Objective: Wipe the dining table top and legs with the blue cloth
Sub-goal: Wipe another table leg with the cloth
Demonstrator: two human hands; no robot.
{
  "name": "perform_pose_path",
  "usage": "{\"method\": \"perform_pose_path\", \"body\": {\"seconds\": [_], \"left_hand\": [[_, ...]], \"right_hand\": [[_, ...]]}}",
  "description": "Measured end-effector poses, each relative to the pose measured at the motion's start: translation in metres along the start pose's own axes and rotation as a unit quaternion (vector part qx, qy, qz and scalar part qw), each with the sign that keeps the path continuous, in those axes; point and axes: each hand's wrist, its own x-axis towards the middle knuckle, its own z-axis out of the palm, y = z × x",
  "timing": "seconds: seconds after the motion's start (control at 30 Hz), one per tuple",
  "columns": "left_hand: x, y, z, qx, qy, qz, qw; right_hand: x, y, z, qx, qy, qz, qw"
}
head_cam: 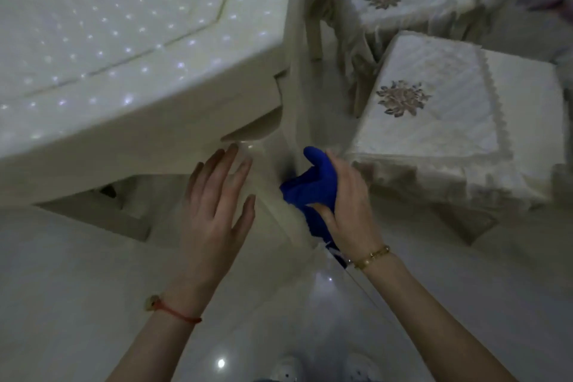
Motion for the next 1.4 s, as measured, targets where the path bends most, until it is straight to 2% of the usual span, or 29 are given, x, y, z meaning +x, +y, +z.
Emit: {"method": "perform_pose_path", "body": {"seconds": [0.07,0.13,0.23,0.43,0.57,0.8,0.97,1.03,1.17,1.23,1.4], "left_hand": [[-0.006,-0.01,0.019,0.016,0.03,0.022,0.999],[-0.009,-0.018,0.036,0.028,0.066,0.038,0.997],[-0.013,-0.024,0.056,0.041,0.12,0.049,0.991],[-0.01,-0.034,0.079,0.068,0.176,0.071,0.98],[-0.009,-0.036,0.085,0.065,0.199,0.067,0.975],[-0.008,-0.038,0.087,0.05,0.203,0.066,0.976],[-0.008,-0.036,0.092,0.022,0.205,0.069,0.976],[-0.008,-0.036,0.093,0.012,0.206,0.064,0.976],[-0.006,-0.036,0.096,0.001,0.206,0.064,0.976],[-0.006,-0.038,0.095,0.001,0.205,0.066,0.977],[-0.007,-0.037,0.094,-0.005,0.203,0.065,0.977]], "right_hand": [[0.009,-0.003,0.013,-0.019,0.077,-0.082,0.993],[0.017,0.0,0.029,-0.017,0.12,-0.132,0.984],[0.023,0.01,0.058,-0.03,0.145,-0.162,0.976],[0.018,0.043,0.105,0.044,0.202,-0.203,0.957],[0.004,0.064,0.12,0.084,0.19,-0.212,0.955],[0.024,0.041,0.107,0.092,0.212,-0.216,0.949],[0.0,0.077,0.127,0.073,0.168,-0.185,0.965],[0.0,0.071,0.124,0.065,0.16,-0.181,0.968],[0.026,0.031,0.105,0.06,0.225,-0.222,0.947],[0.026,0.033,0.109,0.05,0.235,-0.237,0.942],[-0.014,0.088,0.142,0.052,0.168,-0.178,0.968]]}}
